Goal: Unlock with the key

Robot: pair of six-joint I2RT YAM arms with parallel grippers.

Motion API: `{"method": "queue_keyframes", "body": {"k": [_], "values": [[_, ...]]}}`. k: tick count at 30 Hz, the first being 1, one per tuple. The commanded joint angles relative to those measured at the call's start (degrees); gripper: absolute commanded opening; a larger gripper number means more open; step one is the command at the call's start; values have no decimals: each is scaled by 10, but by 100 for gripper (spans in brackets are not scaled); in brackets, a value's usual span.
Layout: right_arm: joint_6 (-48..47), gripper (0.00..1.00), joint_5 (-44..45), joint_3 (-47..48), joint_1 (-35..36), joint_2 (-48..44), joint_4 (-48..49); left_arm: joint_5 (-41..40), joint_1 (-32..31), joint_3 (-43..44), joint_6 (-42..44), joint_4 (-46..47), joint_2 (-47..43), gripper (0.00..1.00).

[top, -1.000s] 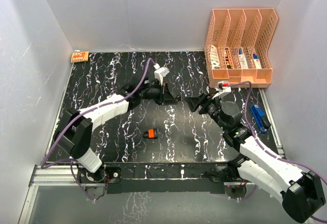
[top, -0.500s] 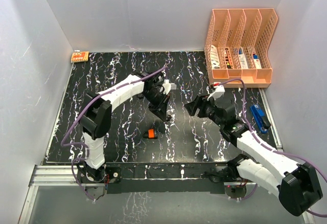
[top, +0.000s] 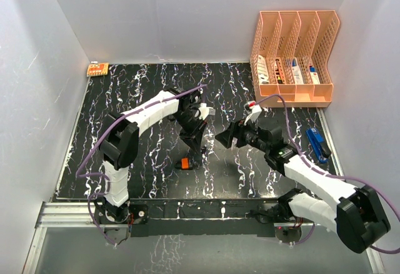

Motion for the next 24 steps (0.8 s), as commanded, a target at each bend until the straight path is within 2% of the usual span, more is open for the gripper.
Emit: {"method": "queue_keyframes", "body": {"k": [1, 14, 24], "values": [[3, 74, -59, 1, 10, 28, 64, -2, -3, 14, -15, -21, -5, 0], [9, 75, -17, -14, 87, 59, 84, -9, -4, 47, -21, -12, 14, 0], [10, 75, 7, -12, 88, 89, 91, -6, -10, 35, -20, -2, 1, 0]]}}
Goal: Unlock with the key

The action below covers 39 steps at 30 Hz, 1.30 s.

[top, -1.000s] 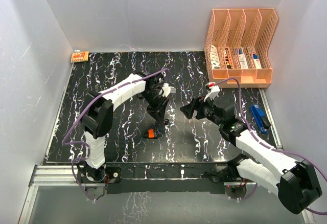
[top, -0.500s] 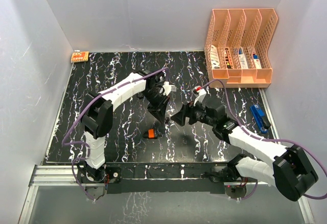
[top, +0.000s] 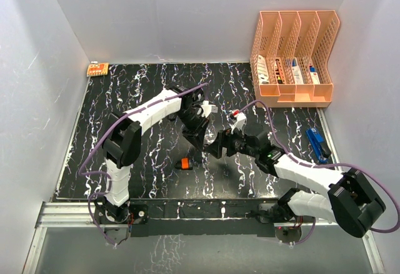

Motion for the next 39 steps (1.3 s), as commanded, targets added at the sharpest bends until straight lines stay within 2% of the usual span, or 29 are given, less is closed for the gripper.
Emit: {"method": "queue_keyframes", "body": {"k": [1, 26, 39], "values": [[-2, 75, 20, 3, 2, 7, 36, 8, -3, 1, -7, -5, -20, 0], [-1, 75, 56, 19, 2, 46, 45, 10, -25, -19, -11, -4, -55, 0], [18, 75, 138, 28, -2, 41, 19, 3, -31, -36, -20, -2, -80, 0]]}}
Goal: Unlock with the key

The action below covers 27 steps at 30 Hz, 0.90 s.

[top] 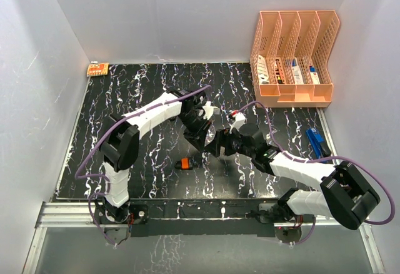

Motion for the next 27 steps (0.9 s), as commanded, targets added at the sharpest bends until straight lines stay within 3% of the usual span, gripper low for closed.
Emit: {"method": "queue_keyframes", "body": {"k": [1, 18, 24, 27], "values": [[8, 75, 82, 26, -8, -7, 7, 28, -9, -9, -15, -35, -56, 0], [21, 75, 114, 45, -30, -48, -20, 33, -18, -50, -31, -6, -85, 0], [11, 74, 106, 28, -31, -102, -30, -19, -18, -28, -40, 12, -99, 0], [6, 73, 84, 0, -36, -161, -8, -34, -18, -52, -46, 76, -125, 0]]}}
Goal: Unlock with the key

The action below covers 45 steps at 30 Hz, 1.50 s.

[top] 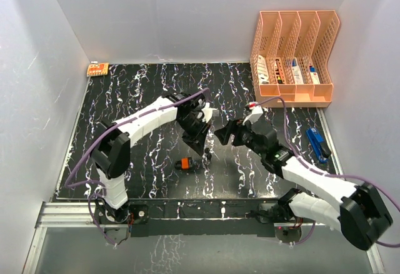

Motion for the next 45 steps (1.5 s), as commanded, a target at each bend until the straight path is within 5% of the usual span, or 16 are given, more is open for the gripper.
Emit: {"method": "queue_keyframes", "body": {"k": [1, 13, 25, 45], "values": [[-12, 72, -30, -28, -11, -90, 46, -16, -1, -22, -20, 94, -80, 0], [-2, 65, -143, -39, -47, -139, 74, 59, 1, -344, -88, 637, -261, 0], [25, 57, -296, -60, -110, -54, 218, 120, 33, -436, -156, 893, -249, 0], [7, 49, -345, -47, -114, 27, 284, 191, 53, -411, -199, 924, -181, 0]]}}
